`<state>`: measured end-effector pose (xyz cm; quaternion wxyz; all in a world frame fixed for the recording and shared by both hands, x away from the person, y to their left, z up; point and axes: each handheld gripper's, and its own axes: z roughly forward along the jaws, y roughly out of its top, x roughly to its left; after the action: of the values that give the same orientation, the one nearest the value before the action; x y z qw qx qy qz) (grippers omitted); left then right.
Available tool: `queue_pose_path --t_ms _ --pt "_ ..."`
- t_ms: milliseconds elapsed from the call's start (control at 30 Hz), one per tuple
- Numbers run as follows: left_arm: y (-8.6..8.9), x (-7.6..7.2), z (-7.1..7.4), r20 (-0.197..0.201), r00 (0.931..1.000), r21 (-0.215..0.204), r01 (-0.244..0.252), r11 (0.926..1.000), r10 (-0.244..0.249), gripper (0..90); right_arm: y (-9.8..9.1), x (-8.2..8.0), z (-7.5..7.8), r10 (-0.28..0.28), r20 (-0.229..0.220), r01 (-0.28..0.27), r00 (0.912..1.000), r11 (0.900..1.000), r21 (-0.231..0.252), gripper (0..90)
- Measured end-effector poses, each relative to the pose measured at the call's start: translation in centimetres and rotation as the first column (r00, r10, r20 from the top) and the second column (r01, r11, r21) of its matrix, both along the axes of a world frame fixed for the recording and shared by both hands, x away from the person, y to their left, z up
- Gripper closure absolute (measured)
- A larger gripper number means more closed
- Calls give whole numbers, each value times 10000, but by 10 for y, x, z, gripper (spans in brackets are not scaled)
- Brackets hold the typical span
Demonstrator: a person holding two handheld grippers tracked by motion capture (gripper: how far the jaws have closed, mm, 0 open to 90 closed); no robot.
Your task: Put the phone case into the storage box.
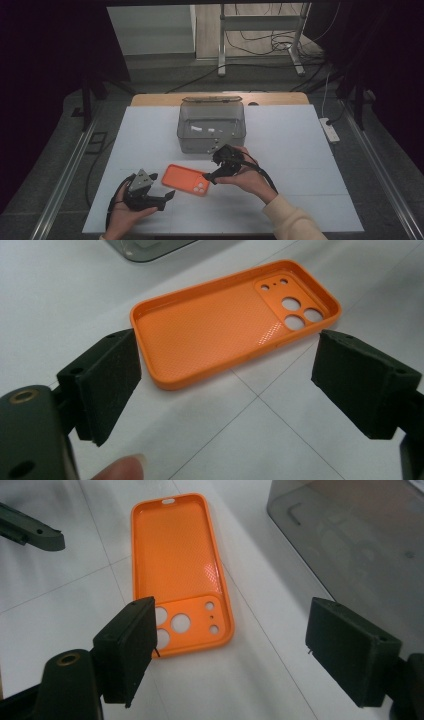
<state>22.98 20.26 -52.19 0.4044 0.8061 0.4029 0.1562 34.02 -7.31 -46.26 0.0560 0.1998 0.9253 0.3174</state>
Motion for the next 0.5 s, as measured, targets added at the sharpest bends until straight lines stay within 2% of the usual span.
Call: queue_pose_path --t_ms 500 --pt "-1 1 0 -23 10000 10 13 10000 -13 125 17 5 -1 209 -26 -210 9998 9997 -104 211"
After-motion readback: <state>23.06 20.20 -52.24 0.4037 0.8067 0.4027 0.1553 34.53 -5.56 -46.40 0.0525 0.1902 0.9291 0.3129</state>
